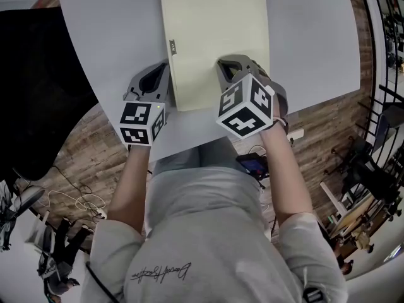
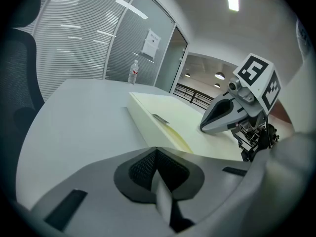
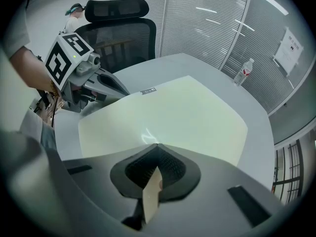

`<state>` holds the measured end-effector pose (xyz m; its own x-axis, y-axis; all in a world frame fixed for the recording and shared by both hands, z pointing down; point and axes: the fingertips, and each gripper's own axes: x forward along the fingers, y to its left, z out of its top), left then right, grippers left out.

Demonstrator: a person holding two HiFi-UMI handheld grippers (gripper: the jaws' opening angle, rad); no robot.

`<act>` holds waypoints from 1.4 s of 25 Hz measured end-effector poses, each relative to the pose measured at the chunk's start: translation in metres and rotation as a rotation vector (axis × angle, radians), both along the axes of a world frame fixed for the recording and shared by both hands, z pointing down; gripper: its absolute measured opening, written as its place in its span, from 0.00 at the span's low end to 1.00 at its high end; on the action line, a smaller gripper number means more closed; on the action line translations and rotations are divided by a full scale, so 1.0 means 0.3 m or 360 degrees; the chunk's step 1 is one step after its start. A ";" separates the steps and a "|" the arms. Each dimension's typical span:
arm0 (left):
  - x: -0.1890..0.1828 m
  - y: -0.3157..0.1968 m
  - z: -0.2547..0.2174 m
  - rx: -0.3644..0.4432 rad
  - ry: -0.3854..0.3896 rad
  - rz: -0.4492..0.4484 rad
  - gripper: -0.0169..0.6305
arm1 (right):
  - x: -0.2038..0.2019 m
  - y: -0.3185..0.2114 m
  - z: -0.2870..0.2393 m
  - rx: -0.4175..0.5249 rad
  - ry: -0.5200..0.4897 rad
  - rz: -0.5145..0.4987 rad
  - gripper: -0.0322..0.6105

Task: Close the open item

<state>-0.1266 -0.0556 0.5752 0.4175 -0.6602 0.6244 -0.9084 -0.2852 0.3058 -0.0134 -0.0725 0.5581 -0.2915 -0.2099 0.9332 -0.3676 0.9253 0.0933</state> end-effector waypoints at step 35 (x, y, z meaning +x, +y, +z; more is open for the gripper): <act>0.065 0.018 -0.293 0.0199 -0.0057 0.0072 0.04 | 0.155 -0.001 -0.302 0.0118 -0.0919 0.0513 0.07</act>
<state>-0.1070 -0.0501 0.4873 0.4276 -0.7148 0.5534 -0.9034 -0.3601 0.2329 0.0332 -0.0728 0.4675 -0.6523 -0.4276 0.6258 -0.6348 0.7594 -0.1427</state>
